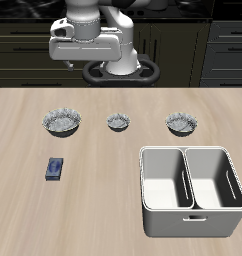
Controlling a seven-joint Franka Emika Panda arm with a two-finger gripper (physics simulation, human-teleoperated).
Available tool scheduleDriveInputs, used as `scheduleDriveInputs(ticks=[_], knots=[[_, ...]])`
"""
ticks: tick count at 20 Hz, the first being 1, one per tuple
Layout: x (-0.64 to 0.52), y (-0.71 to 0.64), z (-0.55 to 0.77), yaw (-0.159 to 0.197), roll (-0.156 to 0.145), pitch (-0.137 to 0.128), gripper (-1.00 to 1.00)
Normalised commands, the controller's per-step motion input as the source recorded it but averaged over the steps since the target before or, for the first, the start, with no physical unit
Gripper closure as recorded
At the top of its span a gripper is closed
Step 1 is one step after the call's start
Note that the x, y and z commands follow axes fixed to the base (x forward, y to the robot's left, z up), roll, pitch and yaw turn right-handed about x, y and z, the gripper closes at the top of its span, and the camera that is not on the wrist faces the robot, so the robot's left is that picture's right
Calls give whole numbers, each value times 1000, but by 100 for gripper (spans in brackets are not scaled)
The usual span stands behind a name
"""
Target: Place the cream cheese in the largest bowl
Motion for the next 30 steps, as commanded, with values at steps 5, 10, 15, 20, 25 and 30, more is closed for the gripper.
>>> scheduleDriveInputs(ticks=[5, 10, 15, 20, 25, 30], knots=[[121, -267, 84, -15, -14, -23, -100], [115, -176, 67, -10, -14, -20, -100], [111, -78, 5, -3, -12, 8, -100], [197, -17, 14, 42, 74, 4, -100], [203, -104, 20, 8, 54, -3, -100], [203, -209, 30, -4, -5, 0, -100]])
